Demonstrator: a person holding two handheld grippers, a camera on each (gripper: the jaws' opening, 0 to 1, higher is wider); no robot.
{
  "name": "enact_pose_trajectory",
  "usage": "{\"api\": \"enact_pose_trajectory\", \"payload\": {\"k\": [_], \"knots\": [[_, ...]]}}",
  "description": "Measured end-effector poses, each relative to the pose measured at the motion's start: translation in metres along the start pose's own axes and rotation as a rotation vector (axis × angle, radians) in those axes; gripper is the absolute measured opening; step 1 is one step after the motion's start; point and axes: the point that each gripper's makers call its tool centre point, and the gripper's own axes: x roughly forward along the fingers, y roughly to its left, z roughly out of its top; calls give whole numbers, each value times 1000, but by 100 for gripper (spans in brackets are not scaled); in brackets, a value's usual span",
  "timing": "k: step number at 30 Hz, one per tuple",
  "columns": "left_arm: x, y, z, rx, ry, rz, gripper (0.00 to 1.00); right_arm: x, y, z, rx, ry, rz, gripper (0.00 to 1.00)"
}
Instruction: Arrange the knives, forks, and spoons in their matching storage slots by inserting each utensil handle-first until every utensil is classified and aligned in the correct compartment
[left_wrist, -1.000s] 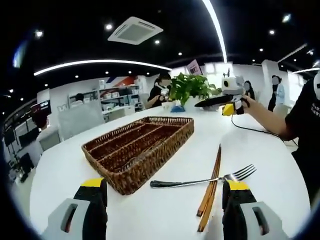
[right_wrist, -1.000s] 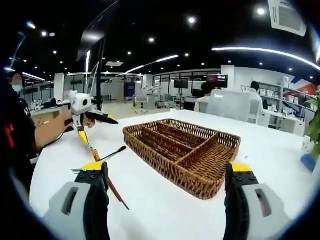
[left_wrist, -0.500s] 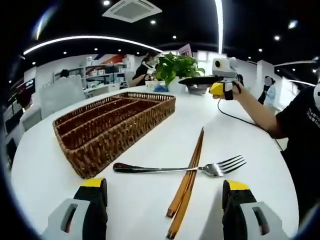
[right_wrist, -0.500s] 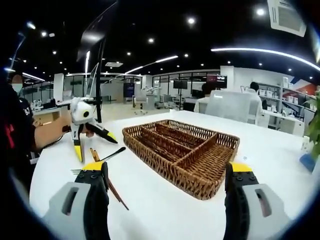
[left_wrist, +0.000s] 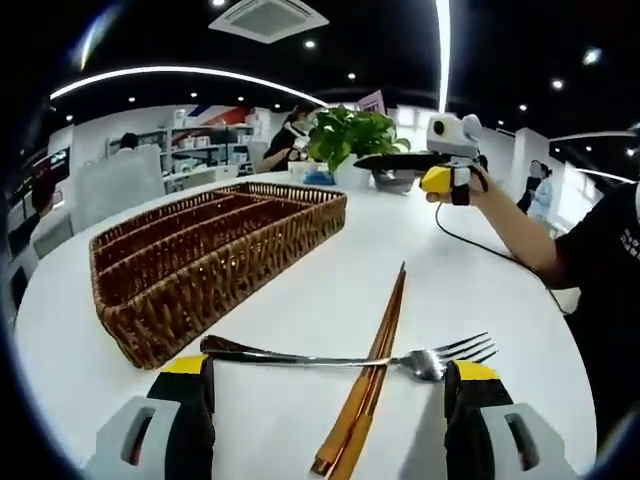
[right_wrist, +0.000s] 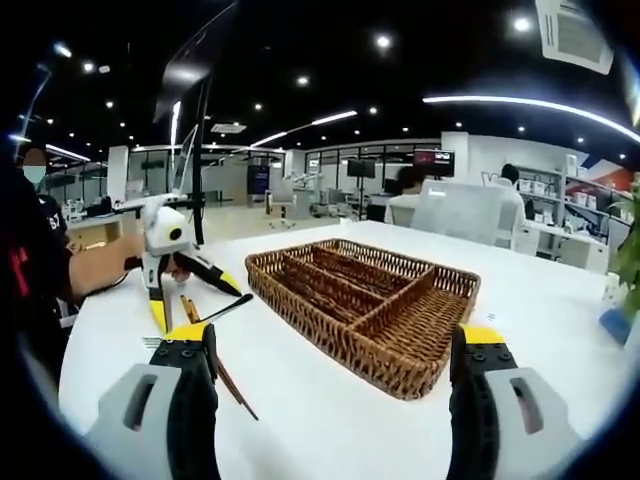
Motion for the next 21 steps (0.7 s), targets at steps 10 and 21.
{"api": "enact_pose_trajectory", "payload": {"k": [10,21], "knots": [[20,-32,14,46,-32,-110,100,-1,0,2,-4,-3,-1,99],[14,-12,3,48,36,-26,100,0,-2,0,-6,1,-4,99]]}}
